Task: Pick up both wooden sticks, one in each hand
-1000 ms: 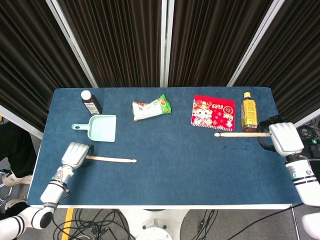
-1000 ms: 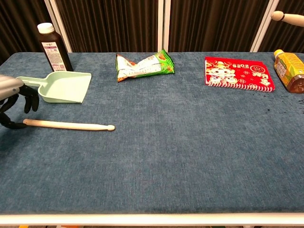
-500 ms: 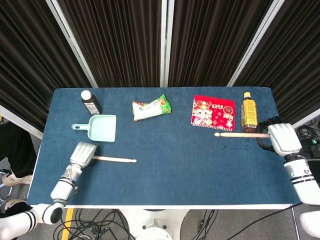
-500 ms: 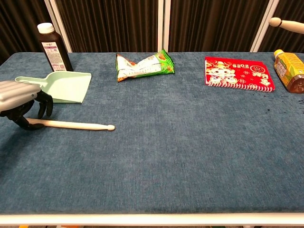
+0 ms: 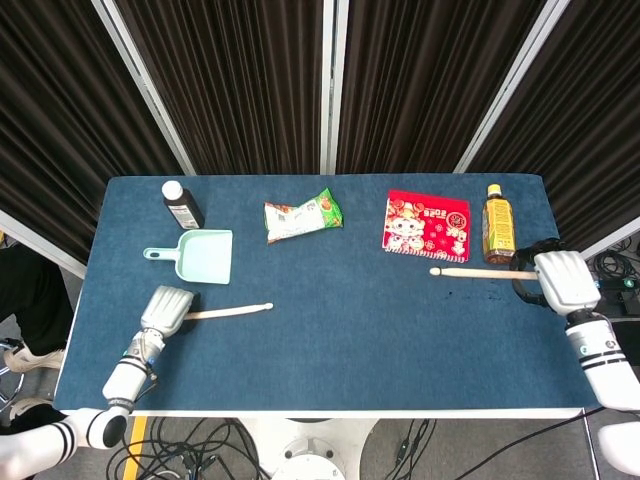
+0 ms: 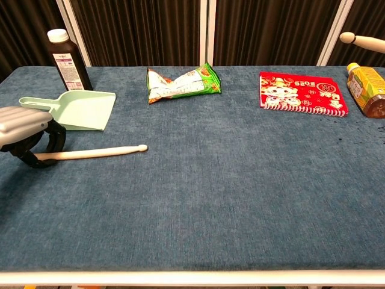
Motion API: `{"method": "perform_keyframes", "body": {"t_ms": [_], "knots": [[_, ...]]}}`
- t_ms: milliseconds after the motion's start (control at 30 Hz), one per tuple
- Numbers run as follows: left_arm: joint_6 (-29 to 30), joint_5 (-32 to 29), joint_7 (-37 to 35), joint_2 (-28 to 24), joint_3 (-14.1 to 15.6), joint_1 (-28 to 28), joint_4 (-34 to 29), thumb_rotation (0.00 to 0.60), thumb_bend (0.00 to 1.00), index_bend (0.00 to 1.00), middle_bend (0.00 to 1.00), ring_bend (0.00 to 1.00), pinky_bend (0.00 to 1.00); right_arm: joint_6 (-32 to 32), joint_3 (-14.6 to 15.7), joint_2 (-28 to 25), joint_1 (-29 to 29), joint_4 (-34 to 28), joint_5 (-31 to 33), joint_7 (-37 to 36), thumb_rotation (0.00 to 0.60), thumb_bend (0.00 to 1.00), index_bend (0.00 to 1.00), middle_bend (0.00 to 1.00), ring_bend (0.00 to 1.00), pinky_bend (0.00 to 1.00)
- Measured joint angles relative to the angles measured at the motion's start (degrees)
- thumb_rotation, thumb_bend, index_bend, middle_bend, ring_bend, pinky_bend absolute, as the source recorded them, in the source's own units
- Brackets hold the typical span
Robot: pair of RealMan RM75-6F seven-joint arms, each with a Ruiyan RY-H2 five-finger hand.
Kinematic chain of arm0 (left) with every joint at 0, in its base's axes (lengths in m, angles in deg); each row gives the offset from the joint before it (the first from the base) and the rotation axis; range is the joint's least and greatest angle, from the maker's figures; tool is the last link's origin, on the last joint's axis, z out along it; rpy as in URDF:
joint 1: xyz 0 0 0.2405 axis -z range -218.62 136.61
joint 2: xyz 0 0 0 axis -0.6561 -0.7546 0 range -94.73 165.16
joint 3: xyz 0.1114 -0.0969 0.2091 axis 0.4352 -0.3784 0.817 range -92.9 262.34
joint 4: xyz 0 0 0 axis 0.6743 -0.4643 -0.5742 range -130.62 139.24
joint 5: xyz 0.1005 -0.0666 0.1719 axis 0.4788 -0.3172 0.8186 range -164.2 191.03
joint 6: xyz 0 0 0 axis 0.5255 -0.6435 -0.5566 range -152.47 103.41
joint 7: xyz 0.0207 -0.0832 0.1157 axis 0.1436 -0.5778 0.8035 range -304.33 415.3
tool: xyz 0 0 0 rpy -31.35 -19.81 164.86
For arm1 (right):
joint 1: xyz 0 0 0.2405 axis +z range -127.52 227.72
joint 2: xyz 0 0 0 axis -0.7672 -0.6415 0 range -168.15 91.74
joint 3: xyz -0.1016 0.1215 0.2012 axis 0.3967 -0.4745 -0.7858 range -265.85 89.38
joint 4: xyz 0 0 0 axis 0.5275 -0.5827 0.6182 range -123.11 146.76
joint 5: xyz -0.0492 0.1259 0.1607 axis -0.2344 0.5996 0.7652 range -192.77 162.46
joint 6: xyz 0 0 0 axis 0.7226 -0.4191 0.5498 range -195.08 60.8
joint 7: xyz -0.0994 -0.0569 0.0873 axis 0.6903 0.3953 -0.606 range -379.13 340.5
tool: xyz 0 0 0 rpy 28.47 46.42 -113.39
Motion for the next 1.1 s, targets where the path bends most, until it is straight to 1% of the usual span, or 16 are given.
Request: {"method": "perform_keyframes", "body": {"t_ms": [100, 200, 367, 600, 700, 833, 933, 1100], "knots": [[0.23, 0.54, -1.73, -0.02, 0.08, -0.10, 0.02, 0.600, 0.42, 0.62, 0.64, 0.73, 0.90, -0.22, 0.23, 0.44, -0.17, 0.10, 0.00, -0.56, 0.600, 0.60, 0.62, 0.53, 0.30, 0.22], [0.50, 1.28, -5.03, -0.40, 0.07, -0.38, -0.55, 0.600, 0.43, 0.64, 0.66, 0.73, 0.91, -0.54, 0.72, 1.18, -0.51, 0.41, -0.10, -1.87, 0.600, 0.61, 0.62, 0.53, 0.31, 0.23], [1.97, 4.12, -14.07, -1.37, 0.17, -1.24, -2.04, 0.600, 0.45, 0.65, 0.67, 0.73, 0.91, -0.40, 1.69, 3.23, -1.41, 1.12, -0.86, -5.12, 0.600, 0.61, 0.62, 0.53, 0.31, 0.23], [4.90, 9.57, -28.95, -1.24, -0.06, -1.63, -3.82, 0.600, 0.45, 0.66, 0.67, 0.73, 0.91, 0.12, 3.07, 7.80, -1.87, 1.32, -4.19, -12.85, 0.600, 0.62, 0.62, 0.54, 0.31, 0.23], [4.95, 11.27, -34.78, -1.33, -0.72, -0.76, -5.80, 0.600, 0.45, 0.66, 0.67, 0.73, 0.91, 0.29, 3.53, 10.40, -1.28, 1.12, -6.72, -16.56, 0.600, 0.62, 0.62, 0.54, 0.31, 0.23], [4.01, 13.09, -40.98, -1.70, -2.73, 2.10, -9.94, 0.600, 0.45, 0.66, 0.67, 0.73, 0.91, 0.38, 3.64, 14.08, 0.42, 0.31, -9.40, -19.14, 0.600, 0.63, 0.62, 0.54, 0.32, 0.23], [3.01, 13.67, -42.59, -1.60, -4.41, 4.53, -11.65, 0.600, 0.45, 0.66, 0.67, 0.73, 0.91, -0.06, 3.16, 16.44, 2.09, -0.80, -10.00, -20.19, 0.600, 0.63, 0.62, 0.54, 0.32, 0.23], [1.41, 13.57, -42.27, -0.40, -6.15, 7.58, -12.59, 0.600, 0.45, 0.66, 0.67, 0.73, 0.91, -0.77, 1.35, 19.52, 3.95, -2.54, -9.06, -19.41, 0.600, 0.63, 0.63, 0.55, 0.33, 0.23]]}}
